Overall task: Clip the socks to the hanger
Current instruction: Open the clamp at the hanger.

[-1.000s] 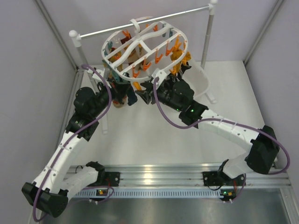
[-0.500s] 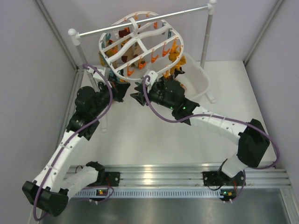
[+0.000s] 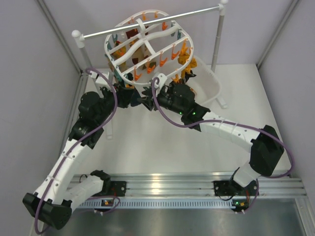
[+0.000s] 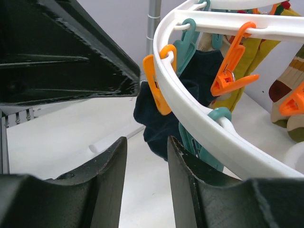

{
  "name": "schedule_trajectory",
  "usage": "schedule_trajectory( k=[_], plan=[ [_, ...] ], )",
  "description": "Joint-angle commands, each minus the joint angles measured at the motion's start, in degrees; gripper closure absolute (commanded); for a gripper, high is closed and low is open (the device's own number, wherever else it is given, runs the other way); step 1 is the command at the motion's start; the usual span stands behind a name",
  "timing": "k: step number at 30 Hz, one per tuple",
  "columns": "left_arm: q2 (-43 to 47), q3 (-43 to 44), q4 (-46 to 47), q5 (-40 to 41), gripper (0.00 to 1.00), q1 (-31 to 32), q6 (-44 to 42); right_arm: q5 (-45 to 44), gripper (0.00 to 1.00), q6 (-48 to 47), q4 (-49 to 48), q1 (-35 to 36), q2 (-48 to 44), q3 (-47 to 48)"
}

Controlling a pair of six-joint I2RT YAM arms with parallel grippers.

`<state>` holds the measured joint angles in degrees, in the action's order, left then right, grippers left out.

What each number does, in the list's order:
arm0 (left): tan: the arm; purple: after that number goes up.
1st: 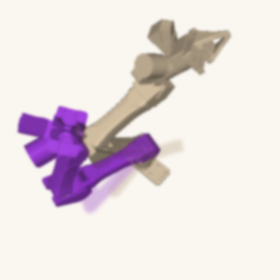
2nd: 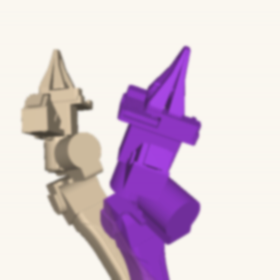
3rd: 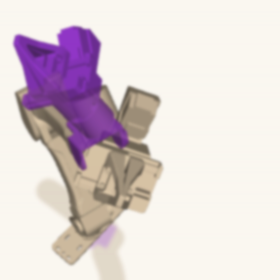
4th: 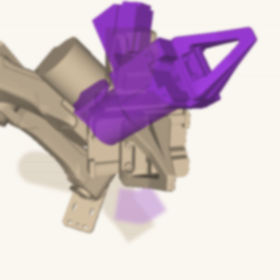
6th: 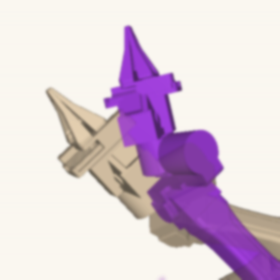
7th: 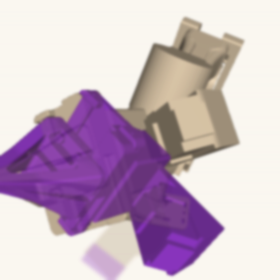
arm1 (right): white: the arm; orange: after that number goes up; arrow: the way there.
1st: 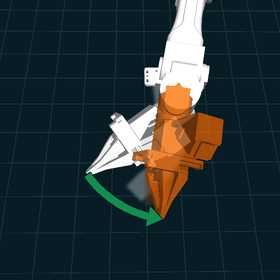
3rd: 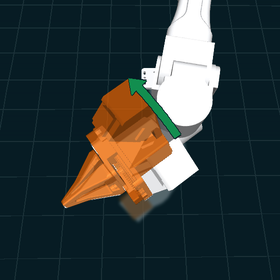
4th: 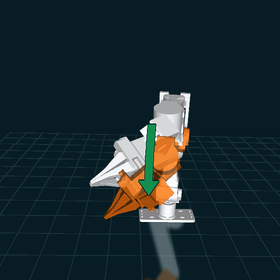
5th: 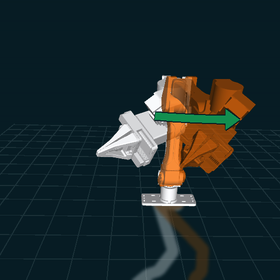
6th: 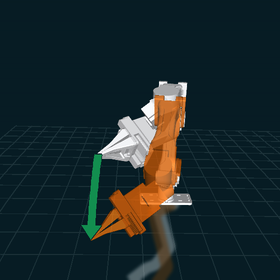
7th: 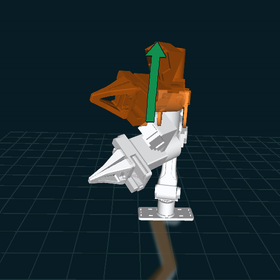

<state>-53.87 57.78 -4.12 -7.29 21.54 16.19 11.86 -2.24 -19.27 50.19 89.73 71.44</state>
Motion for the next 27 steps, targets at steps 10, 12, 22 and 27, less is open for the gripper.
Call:
schedule_trajectory(
  k=[10,12,22,27],
  plan=[
    [4.9,1.2,-5.9,5.6,0.59,-3.3,2.2,-2.5,0.61,0.7,-2.4,-1.4,-3.0,0.6],
    [4.3,1.0,-4.9,5.0,0.6,-3.4,2.4,-2.1,0.61,0.7,-2.3,-1.5,-3.2,0.4],
    [0.0,1.7,2.3,1.8,0.59,-3.4,5.7,-0.9,0.61,0.2,-1.7,-1.5,-3.7,0.5],
    [-2.8,2.0,5.9,1.0,0.6,-3.4,8.2,-0.6,0.61,-0.3,-1.7,-1.5,-4.3,-0.1]
  ],
)
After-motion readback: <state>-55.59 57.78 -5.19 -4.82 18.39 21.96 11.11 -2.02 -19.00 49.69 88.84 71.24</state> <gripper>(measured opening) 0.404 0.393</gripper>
